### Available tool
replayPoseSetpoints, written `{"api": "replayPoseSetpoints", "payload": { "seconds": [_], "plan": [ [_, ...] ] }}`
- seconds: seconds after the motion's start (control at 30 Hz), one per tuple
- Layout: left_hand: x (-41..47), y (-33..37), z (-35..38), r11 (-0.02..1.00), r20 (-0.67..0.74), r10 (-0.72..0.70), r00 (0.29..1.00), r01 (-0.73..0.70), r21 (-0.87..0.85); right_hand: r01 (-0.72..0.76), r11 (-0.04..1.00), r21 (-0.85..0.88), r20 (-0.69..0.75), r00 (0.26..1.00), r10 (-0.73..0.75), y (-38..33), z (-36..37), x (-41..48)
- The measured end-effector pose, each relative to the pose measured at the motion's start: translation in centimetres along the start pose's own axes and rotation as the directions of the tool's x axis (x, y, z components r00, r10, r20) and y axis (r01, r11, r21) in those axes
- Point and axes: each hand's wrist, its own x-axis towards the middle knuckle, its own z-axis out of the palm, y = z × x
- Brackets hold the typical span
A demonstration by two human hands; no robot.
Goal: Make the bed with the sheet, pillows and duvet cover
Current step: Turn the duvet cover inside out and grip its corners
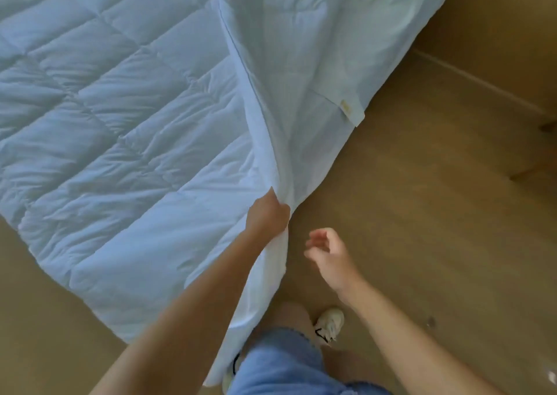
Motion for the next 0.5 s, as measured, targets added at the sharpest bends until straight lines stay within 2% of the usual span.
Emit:
{"api": "replayPoseSetpoints", "payload": {
  "seconds": [0.07,0.13,0.17,0.23,0.3,0.33,0.4,0.43,0.47,0.5],
  "plan": [
    [-1.7,0.3,0.6,0.971,0.017,0.060,0.998,-0.062,0.229,0.013,1.000,-0.016,0.026,1.000,-0.012,-3.2,-3.9,3.6],
    [-3.5,1.0,1.5,0.893,0.081,0.146,0.986,-0.167,0.417,0.045,0.998,-0.046,0.132,0.990,-0.039,-6.8,-5.1,7.4],
    [-4.1,1.7,2.0,0.853,0.120,0.172,0.978,-0.209,0.479,0.067,0.993,-0.095,0.185,0.981,-0.049,-8.7,-4.9,9.7],
    [-5.2,2.7,2.4,0.771,0.218,0.207,0.954,-0.296,0.564,0.106,0.966,-0.235,0.188,0.980,-0.062,-11.7,-3.7,13.6],
    [-4.8,3.4,2.2,0.757,0.247,0.176,0.953,-0.291,0.585,0.120,0.883,-0.453,0.155,0.986,-0.054,-13.8,-3.2,17.7],
    [-4.4,3.8,1.6,0.760,0.247,0.173,0.954,-0.288,0.583,0.125,0.788,-0.603,0.162,0.986,-0.032,-14.3,-3.4,19.5],
    [-2.7,4.5,0.9,0.787,0.169,0.317,0.933,-0.359,0.502,0.183,0.563,-0.806,0.251,0.967,0.044,-14.1,-4.3,22.8],
    [-1.5,5.0,0.6,0.802,0.161,0.349,0.923,-0.383,0.459,0.208,0.497,-0.842,0.284,0.956,0.080,-13.8,-5.3,24.0],
    [0.0,5.7,0.3,0.812,0.152,0.364,0.919,-0.393,0.432,0.209,0.490,-0.846,0.294,0.950,0.102,-13.6,-6.4,25.1],
    [2.0,6.6,0.2,0.860,0.154,0.320,0.935,-0.355,0.368,0.197,0.506,-0.840,0.295,0.948,0.120,-13.6,-7.7,26.2]
  ]
}}
